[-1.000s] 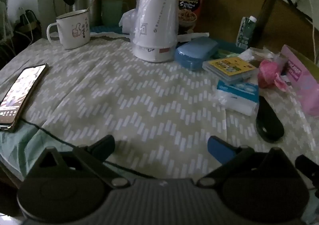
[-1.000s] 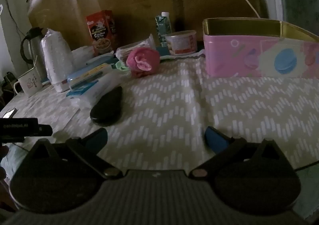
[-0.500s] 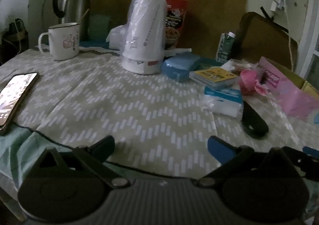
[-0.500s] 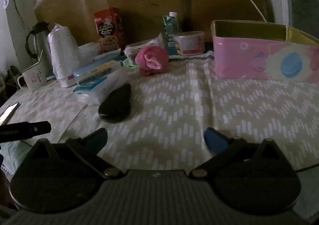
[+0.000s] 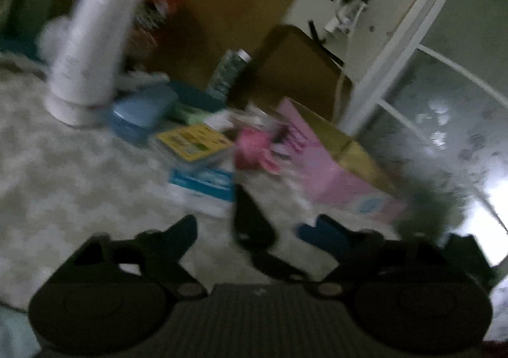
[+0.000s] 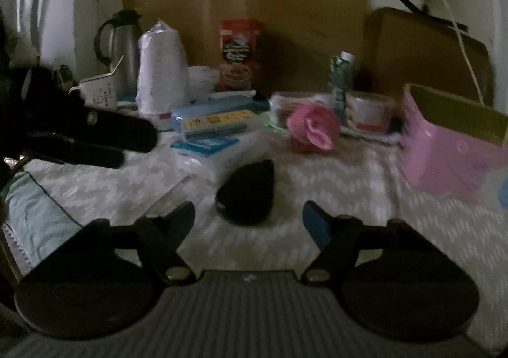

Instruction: Organize soft objects

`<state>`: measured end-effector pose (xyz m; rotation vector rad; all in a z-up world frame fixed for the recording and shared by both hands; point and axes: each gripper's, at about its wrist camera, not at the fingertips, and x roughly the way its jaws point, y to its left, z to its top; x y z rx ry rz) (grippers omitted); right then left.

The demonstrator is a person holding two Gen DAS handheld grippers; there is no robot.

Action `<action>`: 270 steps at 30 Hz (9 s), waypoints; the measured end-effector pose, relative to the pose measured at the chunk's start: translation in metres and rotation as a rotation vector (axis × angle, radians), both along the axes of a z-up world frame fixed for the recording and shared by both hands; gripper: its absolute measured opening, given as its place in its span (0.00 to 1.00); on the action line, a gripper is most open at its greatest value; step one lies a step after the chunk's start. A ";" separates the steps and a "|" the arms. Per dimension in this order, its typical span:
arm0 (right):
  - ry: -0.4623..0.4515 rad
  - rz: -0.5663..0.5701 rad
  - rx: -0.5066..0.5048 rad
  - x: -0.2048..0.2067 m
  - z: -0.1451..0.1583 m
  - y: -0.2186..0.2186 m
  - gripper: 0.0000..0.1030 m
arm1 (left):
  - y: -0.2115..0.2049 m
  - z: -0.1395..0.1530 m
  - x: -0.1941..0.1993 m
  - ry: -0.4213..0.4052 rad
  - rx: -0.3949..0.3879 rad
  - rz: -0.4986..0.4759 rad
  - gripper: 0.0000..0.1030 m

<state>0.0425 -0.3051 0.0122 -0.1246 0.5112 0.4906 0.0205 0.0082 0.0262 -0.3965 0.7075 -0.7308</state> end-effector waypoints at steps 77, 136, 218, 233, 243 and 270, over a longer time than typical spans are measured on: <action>0.155 0.071 0.200 0.110 0.019 0.033 0.48 | 0.039 -0.022 0.066 0.156 -0.271 0.220 0.52; -0.093 -0.038 -0.009 -0.017 0.015 -0.074 0.65 | -0.146 0.013 0.029 0.049 0.144 -0.195 0.65; 0.111 0.192 0.029 -0.001 0.000 -0.049 0.85 | -0.065 -0.034 0.040 0.043 0.068 -0.157 0.68; -0.157 -0.014 0.073 0.013 0.037 -0.108 0.65 | -0.179 0.044 0.049 -0.152 0.088 -0.334 0.62; -0.248 -0.268 0.042 0.075 0.054 -0.185 0.65 | -0.314 0.061 0.091 -0.181 0.115 -0.388 0.65; -0.346 -0.594 0.228 0.046 0.040 -0.217 0.90 | -0.188 0.042 0.019 -0.321 0.181 -0.210 0.90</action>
